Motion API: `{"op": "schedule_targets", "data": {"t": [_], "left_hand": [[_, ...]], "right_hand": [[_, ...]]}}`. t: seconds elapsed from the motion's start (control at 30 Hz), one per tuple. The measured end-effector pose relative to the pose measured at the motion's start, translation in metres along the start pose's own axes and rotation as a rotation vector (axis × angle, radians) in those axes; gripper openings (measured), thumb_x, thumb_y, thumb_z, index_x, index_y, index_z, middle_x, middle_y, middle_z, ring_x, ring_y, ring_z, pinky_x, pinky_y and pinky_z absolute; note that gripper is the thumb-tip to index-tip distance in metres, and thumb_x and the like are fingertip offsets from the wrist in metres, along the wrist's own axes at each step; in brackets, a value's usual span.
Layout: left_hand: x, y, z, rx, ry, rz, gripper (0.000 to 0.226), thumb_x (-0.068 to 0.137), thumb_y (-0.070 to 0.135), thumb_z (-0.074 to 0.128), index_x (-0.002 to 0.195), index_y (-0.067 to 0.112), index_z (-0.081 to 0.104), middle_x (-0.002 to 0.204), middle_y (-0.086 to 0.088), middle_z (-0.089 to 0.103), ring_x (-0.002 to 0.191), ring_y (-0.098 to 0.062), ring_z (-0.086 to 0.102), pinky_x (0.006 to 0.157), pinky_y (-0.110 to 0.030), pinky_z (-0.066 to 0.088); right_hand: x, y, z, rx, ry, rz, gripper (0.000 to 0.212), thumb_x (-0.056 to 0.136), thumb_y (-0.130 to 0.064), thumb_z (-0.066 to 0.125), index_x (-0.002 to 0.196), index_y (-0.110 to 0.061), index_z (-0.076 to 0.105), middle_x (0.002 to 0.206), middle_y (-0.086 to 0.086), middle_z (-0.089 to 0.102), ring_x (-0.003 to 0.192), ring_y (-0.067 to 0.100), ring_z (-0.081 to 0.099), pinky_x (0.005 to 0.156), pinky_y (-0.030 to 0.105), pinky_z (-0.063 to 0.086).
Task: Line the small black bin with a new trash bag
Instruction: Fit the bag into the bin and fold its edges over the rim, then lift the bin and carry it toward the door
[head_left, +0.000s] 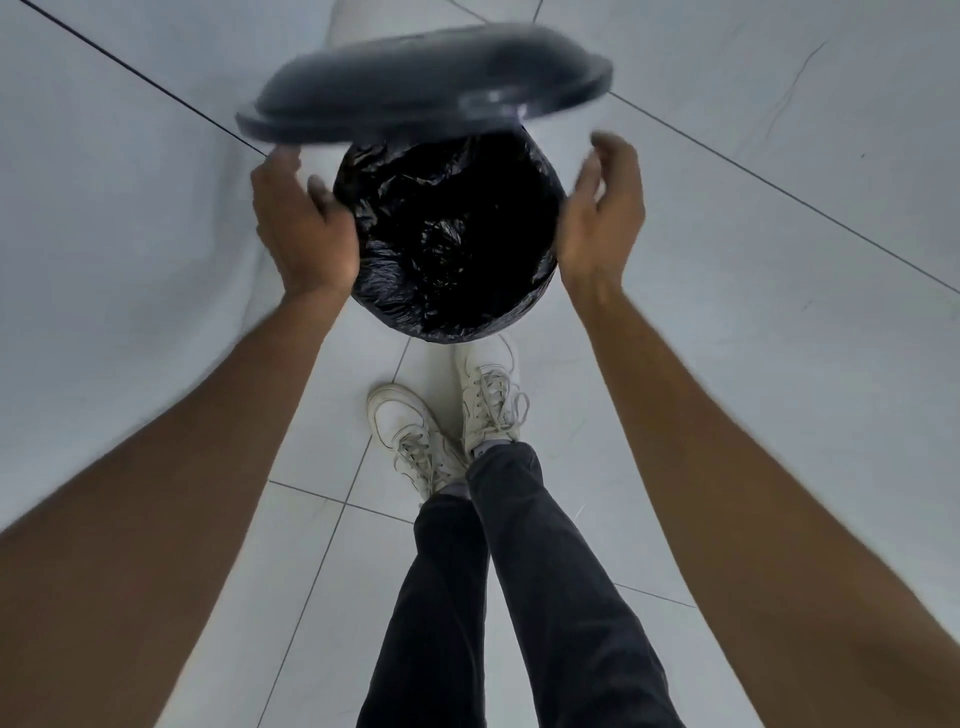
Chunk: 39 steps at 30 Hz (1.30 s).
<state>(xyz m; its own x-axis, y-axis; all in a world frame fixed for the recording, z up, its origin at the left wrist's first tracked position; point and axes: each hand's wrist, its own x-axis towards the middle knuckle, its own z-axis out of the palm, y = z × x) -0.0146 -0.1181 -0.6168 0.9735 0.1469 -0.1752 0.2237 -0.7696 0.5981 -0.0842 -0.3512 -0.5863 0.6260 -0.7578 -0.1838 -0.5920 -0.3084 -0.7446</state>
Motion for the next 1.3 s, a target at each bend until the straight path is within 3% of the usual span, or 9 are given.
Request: {"op": "schedule_targets", "data": {"t": [0.13, 0.23, 0.37, 0.57, 0.67, 0.77, 0.93, 1.0, 1.3], "left_hand": [[-0.028, -0.013, -0.009, -0.517, 0.096, -0.764, 0.053, 0.081, 0.027, 0.041, 0.128, 0.011, 0.062, 0.124, -0.005, 0.066, 0.116, -0.026, 0.060, 0.109, -0.046, 0.046], [-0.064, -0.008, -0.018, -0.821, -0.103, -0.835, 0.046, 0.093, 0.055, 0.048, 0.129, 0.030, 0.062, 0.137, 0.007, 0.062, 0.128, -0.018, 0.055, 0.109, -0.051, 0.043], [-0.095, -0.005, -0.011, -0.826, -0.316, -0.711, 0.081, 0.084, 0.060, 0.069, 0.150, 0.027, 0.037, 0.149, 0.005, 0.051, 0.131, -0.012, 0.052, 0.110, -0.044, 0.042], [-0.088, 0.011, -0.005, -0.498, -0.375, -0.835, 0.110, 0.074, 0.050, 0.087, 0.158, 0.028, 0.019, 0.150, 0.001, 0.048, 0.125, -0.018, 0.050, 0.113, -0.050, 0.042], [-0.084, 0.027, -0.016, -0.425, -0.426, -0.992, 0.098, 0.066, 0.061, 0.087, 0.143, 0.024, 0.039, 0.136, 0.001, 0.054, 0.120, -0.024, 0.058, 0.100, -0.057, 0.052], [-0.081, 0.051, -0.030, -0.402, -0.418, -1.117, 0.086, 0.060, 0.062, 0.091, 0.121, 0.017, 0.051, 0.120, -0.007, 0.060, 0.101, -0.028, 0.066, 0.079, -0.050, 0.062], [-0.080, 0.121, -0.039, -0.540, -0.377, -1.254, 0.017, 0.094, 0.021, 0.065, 0.107, 0.011, 0.060, 0.105, -0.006, 0.058, 0.078, -0.025, 0.063, 0.056, -0.038, 0.060], [-0.091, 0.164, -0.043, -0.601, -0.364, -1.244, 0.016, 0.097, 0.002, 0.045, 0.106, 0.004, 0.058, 0.104, -0.012, 0.056, 0.070, -0.025, 0.059, 0.050, -0.035, 0.059], [-0.175, 0.424, -0.009, -0.515, -0.634, -1.011, 0.019, 0.094, -0.015, 0.057, 0.100, 0.001, 0.066, 0.083, -0.011, 0.068, 0.083, -0.024, 0.069, 0.073, -0.040, 0.063]], "right_hand": [[-0.032, 0.039, -0.011, 0.545, 0.046, 0.776, 0.045, 0.100, -0.040, 0.049, 0.135, -0.013, 0.060, 0.127, 0.005, 0.066, 0.118, 0.021, 0.058, 0.103, 0.041, 0.049], [-0.052, 0.070, 0.001, 0.755, -0.185, 1.050, 0.072, 0.103, -0.064, 0.027, 0.150, -0.014, 0.047, 0.153, 0.010, 0.050, 0.143, 0.030, 0.044, 0.117, 0.050, 0.038], [-0.064, 0.075, 0.028, 0.860, -0.353, 1.073, 0.082, 0.094, -0.078, 0.020, 0.140, -0.024, 0.061, 0.142, 0.007, 0.064, 0.134, 0.029, 0.056, 0.115, 0.049, 0.042], [-0.090, 0.061, 0.016, 0.770, -0.112, 1.183, 0.064, 0.102, -0.065, 0.031, 0.111, -0.013, 0.067, 0.097, 0.003, 0.069, 0.091, 0.023, 0.068, 0.093, 0.038, 0.055], [-0.109, 0.026, -0.005, 0.755, -0.113, 1.206, 0.037, 0.101, -0.049, 0.051, 0.087, -0.016, 0.062, 0.074, -0.001, 0.056, 0.063, 0.015, 0.052, 0.064, 0.030, 0.049], [-0.115, -0.010, -0.027, 0.691, -0.155, 1.159, 0.006, 0.096, -0.010, 0.060, 0.092, -0.014, 0.062, 0.077, 0.001, 0.059, 0.068, 0.016, 0.057, 0.071, 0.032, 0.056], [-0.080, -0.054, -0.073, 0.749, -0.199, 1.161, 0.018, 0.096, 0.007, 0.057, 0.089, -0.009, 0.062, 0.074, 0.009, 0.062, 0.058, 0.021, 0.060, 0.080, 0.041, 0.062], [-0.053, -0.069, -0.108, 0.762, -0.151, 1.144, 0.020, 0.095, 0.007, 0.058, 0.086, -0.009, 0.061, 0.071, 0.009, 0.062, 0.054, 0.020, 0.059, 0.075, 0.041, 0.063], [0.068, -0.040, -0.348, 0.896, 0.011, 1.120, 0.009, 0.094, 0.004, 0.065, 0.096, -0.003, 0.069, 0.082, 0.012, 0.068, 0.070, 0.023, 0.071, 0.077, 0.044, 0.066]]}}
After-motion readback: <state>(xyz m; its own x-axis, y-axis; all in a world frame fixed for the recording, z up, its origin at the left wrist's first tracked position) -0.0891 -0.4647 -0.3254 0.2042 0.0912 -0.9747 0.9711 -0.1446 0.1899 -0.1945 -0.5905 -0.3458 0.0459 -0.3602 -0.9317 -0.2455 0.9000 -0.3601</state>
